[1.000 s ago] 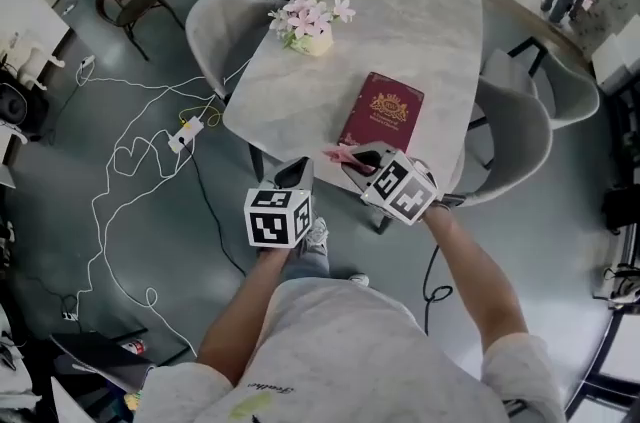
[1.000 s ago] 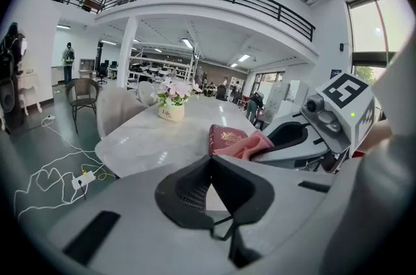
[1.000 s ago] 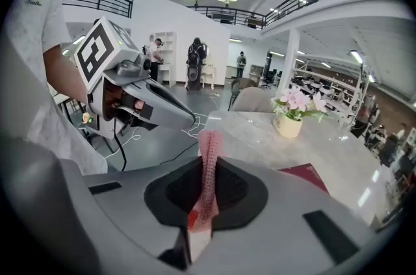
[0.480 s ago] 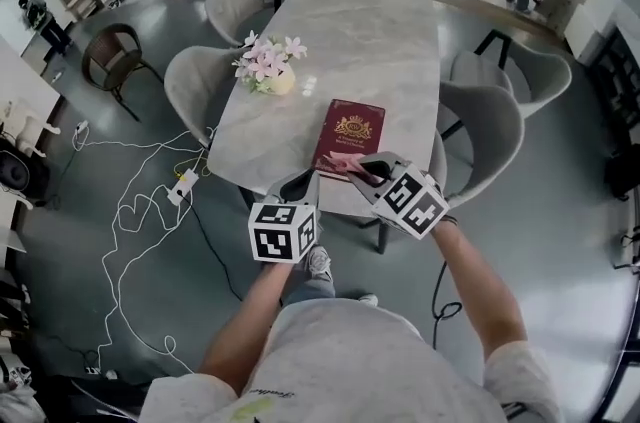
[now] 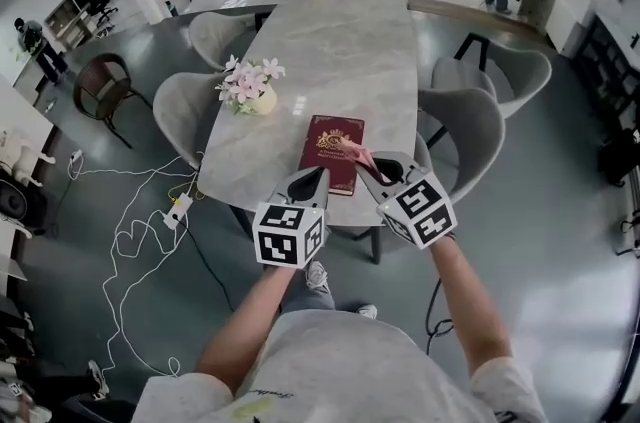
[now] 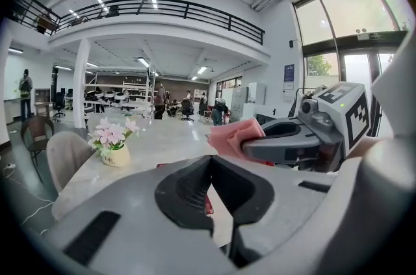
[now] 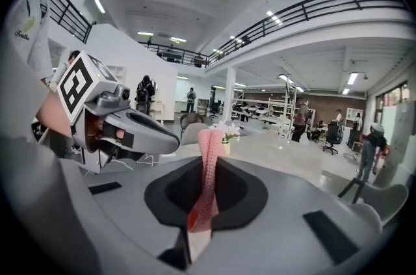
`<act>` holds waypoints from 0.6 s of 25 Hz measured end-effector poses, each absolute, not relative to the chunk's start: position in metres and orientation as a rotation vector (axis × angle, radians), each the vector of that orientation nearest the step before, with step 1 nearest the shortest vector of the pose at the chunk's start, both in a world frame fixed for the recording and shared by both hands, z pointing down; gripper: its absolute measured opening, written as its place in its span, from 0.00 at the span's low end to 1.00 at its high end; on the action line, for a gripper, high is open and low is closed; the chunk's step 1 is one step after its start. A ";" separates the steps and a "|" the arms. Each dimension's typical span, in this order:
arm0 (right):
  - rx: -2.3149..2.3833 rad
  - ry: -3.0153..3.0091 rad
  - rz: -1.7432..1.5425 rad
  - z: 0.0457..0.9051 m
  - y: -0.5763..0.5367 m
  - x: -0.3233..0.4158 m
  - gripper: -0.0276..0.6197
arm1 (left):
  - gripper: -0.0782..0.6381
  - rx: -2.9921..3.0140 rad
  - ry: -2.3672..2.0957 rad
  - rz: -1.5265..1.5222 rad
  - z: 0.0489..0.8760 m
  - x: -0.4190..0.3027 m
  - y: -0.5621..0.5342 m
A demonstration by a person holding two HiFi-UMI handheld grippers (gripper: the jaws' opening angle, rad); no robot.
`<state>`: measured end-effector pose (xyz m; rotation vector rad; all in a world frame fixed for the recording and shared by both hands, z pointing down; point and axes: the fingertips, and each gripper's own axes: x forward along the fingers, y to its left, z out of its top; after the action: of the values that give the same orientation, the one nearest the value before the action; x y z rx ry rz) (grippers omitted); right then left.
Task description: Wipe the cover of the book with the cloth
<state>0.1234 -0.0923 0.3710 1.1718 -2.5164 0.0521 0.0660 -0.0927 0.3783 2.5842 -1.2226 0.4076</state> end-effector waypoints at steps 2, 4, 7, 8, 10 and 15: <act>1.230 -2.526 0.066 0.367 -0.092 0.129 0.07 | 0.12 2.601 -1.210 0.400 0.376 0.071 -0.091; 1.276 -2.533 0.079 0.364 -0.090 0.134 0.07 | 0.12 2.612 -1.198 0.397 0.375 0.076 -0.089; 1.330 -2.542 0.106 0.357 -0.086 0.139 0.07 | 0.12 2.626 -1.186 0.389 0.371 0.081 -0.085; 1.345 -2.546 0.118 0.356 -0.085 0.140 0.07 | 0.12 2.629 -1.185 0.386 0.370 0.081 -0.084; 1.363 -2.556 0.139 0.355 -0.081 0.141 0.07 | 0.12 2.633 -1.185 0.381 0.368 0.082 -0.081; 1.369 -2.580 0.176 0.355 -0.080 0.137 0.07 | 0.12 2.626 -1.189 0.369 0.368 0.080 -0.080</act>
<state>0.1373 -0.0801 0.3548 1.3685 -2.5795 0.1762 0.0796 -0.0802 0.3676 2.6260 -1.1892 0.3690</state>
